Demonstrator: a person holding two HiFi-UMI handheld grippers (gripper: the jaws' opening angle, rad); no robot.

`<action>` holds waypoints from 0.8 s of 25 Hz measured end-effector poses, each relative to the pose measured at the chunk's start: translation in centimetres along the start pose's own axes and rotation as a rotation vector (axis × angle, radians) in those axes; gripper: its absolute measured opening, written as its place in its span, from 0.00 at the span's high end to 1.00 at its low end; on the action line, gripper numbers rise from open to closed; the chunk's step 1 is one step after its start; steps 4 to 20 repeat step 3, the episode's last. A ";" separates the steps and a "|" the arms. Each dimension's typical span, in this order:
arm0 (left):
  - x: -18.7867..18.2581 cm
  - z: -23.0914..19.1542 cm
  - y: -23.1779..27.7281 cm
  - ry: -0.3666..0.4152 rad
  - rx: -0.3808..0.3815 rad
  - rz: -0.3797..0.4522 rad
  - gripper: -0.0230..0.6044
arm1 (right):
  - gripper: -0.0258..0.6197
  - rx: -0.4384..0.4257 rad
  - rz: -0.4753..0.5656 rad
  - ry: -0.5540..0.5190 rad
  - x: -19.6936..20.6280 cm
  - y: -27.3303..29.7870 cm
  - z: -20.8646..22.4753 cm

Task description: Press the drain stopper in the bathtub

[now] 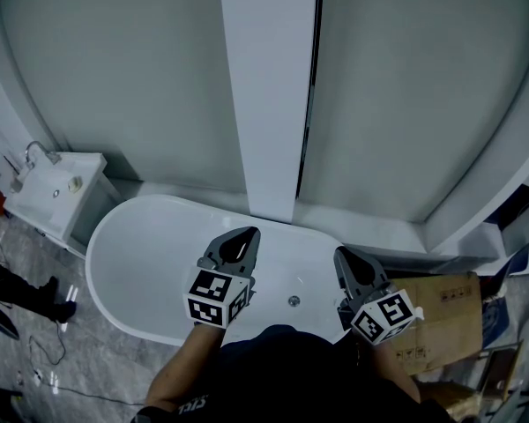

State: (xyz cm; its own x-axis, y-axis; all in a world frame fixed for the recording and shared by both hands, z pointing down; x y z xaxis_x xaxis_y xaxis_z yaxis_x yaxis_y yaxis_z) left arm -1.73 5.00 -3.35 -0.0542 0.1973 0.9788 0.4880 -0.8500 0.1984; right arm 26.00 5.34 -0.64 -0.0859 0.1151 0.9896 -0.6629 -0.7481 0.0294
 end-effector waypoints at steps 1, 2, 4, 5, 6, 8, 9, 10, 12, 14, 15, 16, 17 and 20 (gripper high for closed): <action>0.0 0.0 0.0 -0.001 0.001 0.000 0.94 | 0.94 -0.001 0.001 0.001 0.1 0.0 0.0; 0.1 0.1 0.0 -0.003 0.001 0.001 0.94 | 0.94 -0.002 0.002 0.003 0.1 0.0 -0.1; 0.2 0.1 -0.1 -0.005 0.002 0.001 0.94 | 0.94 -0.003 0.002 0.005 0.2 0.0 -0.1; 0.2 0.1 -0.1 -0.005 0.002 0.001 0.94 | 0.94 -0.003 0.002 0.005 0.2 0.0 -0.1; 0.2 0.1 -0.1 -0.005 0.002 0.001 0.94 | 0.94 -0.003 0.002 0.005 0.2 0.0 -0.1; 0.2 0.1 -0.1 -0.005 0.002 0.001 0.94 | 0.94 -0.003 0.002 0.005 0.2 0.0 -0.1; 0.2 0.1 -0.1 -0.005 0.002 0.001 0.94 | 0.94 -0.003 0.002 0.005 0.2 0.0 -0.1; 0.2 0.1 -0.1 -0.005 0.002 0.001 0.94 | 0.94 -0.003 0.002 0.005 0.2 0.0 -0.1; 0.2 0.1 -0.1 -0.005 0.002 0.001 0.94 | 0.94 -0.003 0.002 0.005 0.2 0.0 -0.1; 0.2 0.1 -0.1 -0.005 0.002 0.001 0.94 | 0.94 -0.003 0.002 0.005 0.2 0.0 -0.1; 0.2 0.1 -0.1 -0.005 0.002 0.001 0.94 | 0.94 -0.003 0.002 0.005 0.2 0.0 -0.1; 0.2 0.1 -0.1 -0.005 0.002 0.001 0.94 | 0.94 -0.003 0.002 0.005 0.2 0.0 -0.1; 0.2 0.1 -0.1 -0.005 0.002 0.001 0.94 | 0.94 -0.003 0.002 0.005 0.2 0.0 -0.1; 0.2 0.1 -0.1 -0.005 0.002 0.001 0.94 | 0.94 -0.003 0.002 0.005 0.2 0.0 -0.1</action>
Point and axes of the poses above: the fingertips, and each gripper's own axes: y forward along the fingers, z to its right, x out of its underside, the point moved 10 cm from there along -y, backward along the fingers, and after that the axes turned 4 degrees about x, right-handed, at the moved point
